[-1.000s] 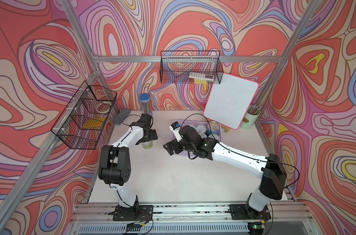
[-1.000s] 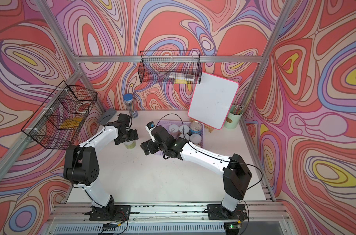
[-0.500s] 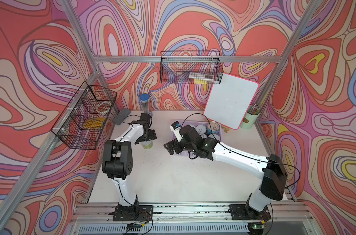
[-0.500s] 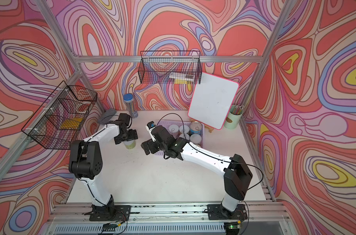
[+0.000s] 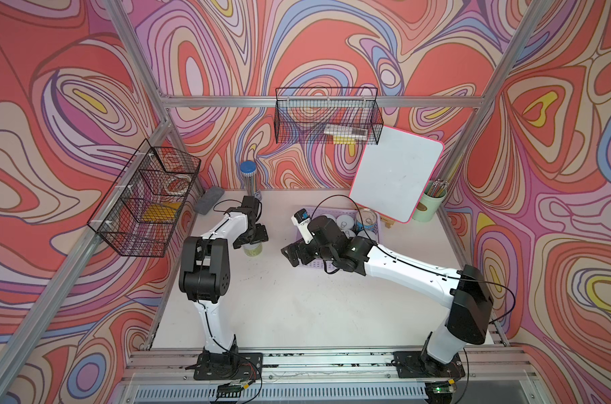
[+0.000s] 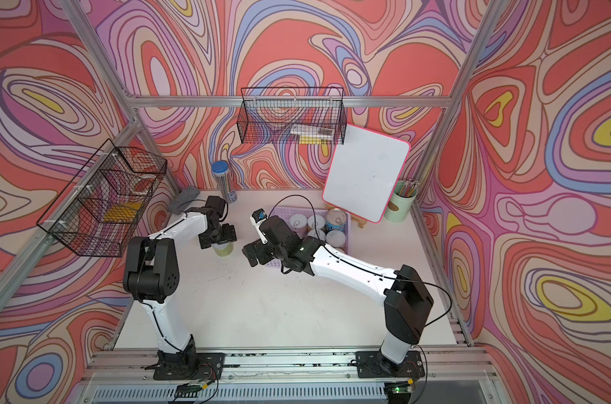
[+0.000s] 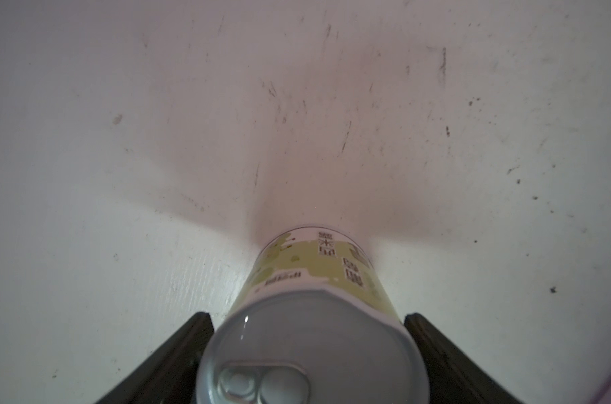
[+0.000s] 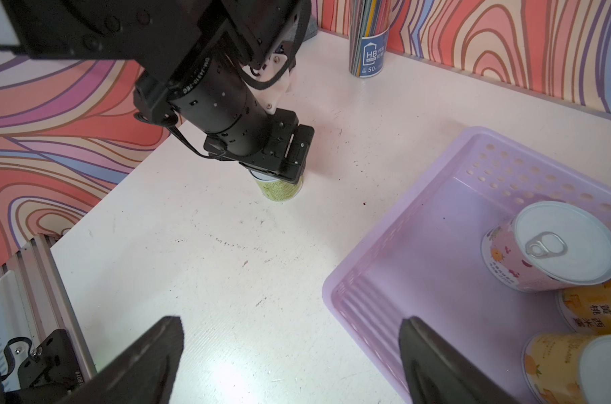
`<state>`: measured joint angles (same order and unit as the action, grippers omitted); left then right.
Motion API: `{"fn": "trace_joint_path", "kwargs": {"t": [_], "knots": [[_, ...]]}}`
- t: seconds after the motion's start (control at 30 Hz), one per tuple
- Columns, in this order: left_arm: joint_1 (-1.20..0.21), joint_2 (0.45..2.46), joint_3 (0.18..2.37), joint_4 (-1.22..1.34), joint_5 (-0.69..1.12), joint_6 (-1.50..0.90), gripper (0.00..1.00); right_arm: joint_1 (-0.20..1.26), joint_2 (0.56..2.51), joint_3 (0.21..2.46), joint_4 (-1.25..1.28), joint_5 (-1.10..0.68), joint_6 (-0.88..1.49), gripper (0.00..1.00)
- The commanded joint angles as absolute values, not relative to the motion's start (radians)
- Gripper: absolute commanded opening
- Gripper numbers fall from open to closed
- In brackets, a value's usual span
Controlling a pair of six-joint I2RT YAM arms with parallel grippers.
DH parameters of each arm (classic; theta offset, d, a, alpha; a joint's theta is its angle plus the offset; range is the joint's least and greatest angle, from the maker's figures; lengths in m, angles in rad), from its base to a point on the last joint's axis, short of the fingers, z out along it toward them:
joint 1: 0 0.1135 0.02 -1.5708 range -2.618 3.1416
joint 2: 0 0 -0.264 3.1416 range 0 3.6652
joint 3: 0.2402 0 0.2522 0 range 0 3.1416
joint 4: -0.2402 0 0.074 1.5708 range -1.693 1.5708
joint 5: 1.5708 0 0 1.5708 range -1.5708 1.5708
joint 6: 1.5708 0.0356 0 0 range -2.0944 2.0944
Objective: Put the canned food in the basket
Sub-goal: Pick up the canned food from the center of the board.
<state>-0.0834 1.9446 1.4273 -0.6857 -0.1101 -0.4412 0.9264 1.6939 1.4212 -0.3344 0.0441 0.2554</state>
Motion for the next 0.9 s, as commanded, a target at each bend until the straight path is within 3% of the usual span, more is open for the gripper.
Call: {"fn": "trace_joint_path", "kwargs": {"t": [0.0,0.87], "knots": [[-0.074,1.965,1.454,-0.709,-0.106,-0.428,0.88,0.931,1.701,1.45,-0.348,0.034,0.255,0.98],[-0.074,1.933,1.442,-0.729,-0.103,-0.44,0.77,0.93,1.702,1.441,-0.349,0.022,0.261,0.97]]}}
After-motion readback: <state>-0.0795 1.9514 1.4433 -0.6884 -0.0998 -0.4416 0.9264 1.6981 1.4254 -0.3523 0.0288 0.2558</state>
